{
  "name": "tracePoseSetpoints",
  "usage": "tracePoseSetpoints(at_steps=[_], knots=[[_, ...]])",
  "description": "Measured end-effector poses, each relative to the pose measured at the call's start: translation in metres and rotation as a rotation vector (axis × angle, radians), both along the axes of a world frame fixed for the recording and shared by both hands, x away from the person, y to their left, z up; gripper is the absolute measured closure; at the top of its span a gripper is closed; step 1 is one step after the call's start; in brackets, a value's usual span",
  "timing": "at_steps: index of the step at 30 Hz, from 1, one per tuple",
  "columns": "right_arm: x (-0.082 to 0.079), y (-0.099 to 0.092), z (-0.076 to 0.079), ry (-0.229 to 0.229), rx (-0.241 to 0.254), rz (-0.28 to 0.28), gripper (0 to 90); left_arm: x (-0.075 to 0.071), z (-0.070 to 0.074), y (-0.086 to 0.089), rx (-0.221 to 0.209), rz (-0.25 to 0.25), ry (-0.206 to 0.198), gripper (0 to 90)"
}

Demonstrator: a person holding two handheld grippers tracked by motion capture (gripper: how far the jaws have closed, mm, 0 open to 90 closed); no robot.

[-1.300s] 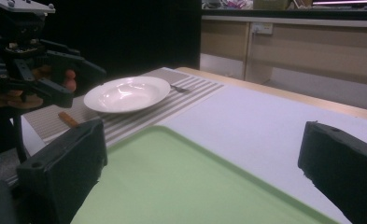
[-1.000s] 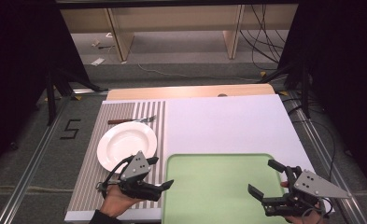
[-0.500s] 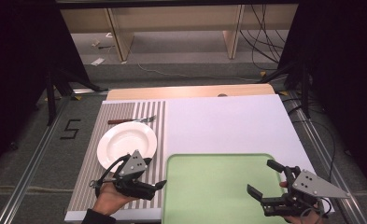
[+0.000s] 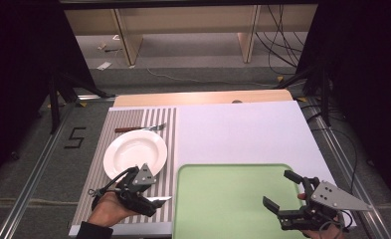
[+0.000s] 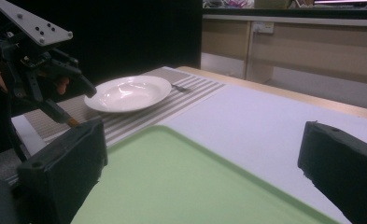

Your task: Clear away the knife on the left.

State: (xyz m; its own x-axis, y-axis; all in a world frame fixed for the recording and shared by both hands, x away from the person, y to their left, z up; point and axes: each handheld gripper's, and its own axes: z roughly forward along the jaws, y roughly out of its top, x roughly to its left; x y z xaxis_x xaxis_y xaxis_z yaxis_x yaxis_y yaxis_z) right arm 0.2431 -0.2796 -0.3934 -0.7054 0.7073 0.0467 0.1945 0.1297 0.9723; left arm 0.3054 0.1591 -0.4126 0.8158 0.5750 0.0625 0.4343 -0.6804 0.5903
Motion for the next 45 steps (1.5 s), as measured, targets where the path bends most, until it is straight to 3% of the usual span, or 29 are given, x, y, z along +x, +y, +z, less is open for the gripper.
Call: tracePoseSetpoints(at_steps=[1,3,7,16,22,34,37,39,45], knots=[[0.0,0.0,0.0,-0.002,0.002,-0.001,2.3,0.0,0.0,0.004,0.028,0.005,0.023,16.6],[0.0,0.0,0.0,-0.001,0.002,-0.001,2.3,0.001,0.0,0.006,0.03,0.003,0.046,18.6],[0.0,0.0,0.0,0.002,-0.001,0.001,2.4,0.004,-0.005,0.016,0.078,0.015,0.108,18.7],[0.001,0.0,0.0,0.002,0.001,0.005,2.4,0.007,-0.011,0.033,0.114,0.05,0.152,21.8],[0.001,0.001,0.0,0.005,0.003,0.015,2.5,0.011,-0.019,0.047,0.144,0.082,0.217,23.8],[0.002,0.002,-0.001,0.009,0.001,0.023,2.8,0.017,-0.031,0.056,0.191,0.145,0.281,31.0],[0.002,0.002,-0.001,0.008,0.002,0.027,3.0,0.022,-0.035,0.06,0.19,0.13,0.265,33.9],[0.002,0.002,-0.001,0.011,-0.003,0.03,3.0,0.024,-0.038,0.059,0.2,0.122,0.277,36.2],[0.003,0.004,-0.001,0.017,-0.002,0.032,3.2,0.027,-0.045,0.053,0.266,0.094,0.294,40.7]])
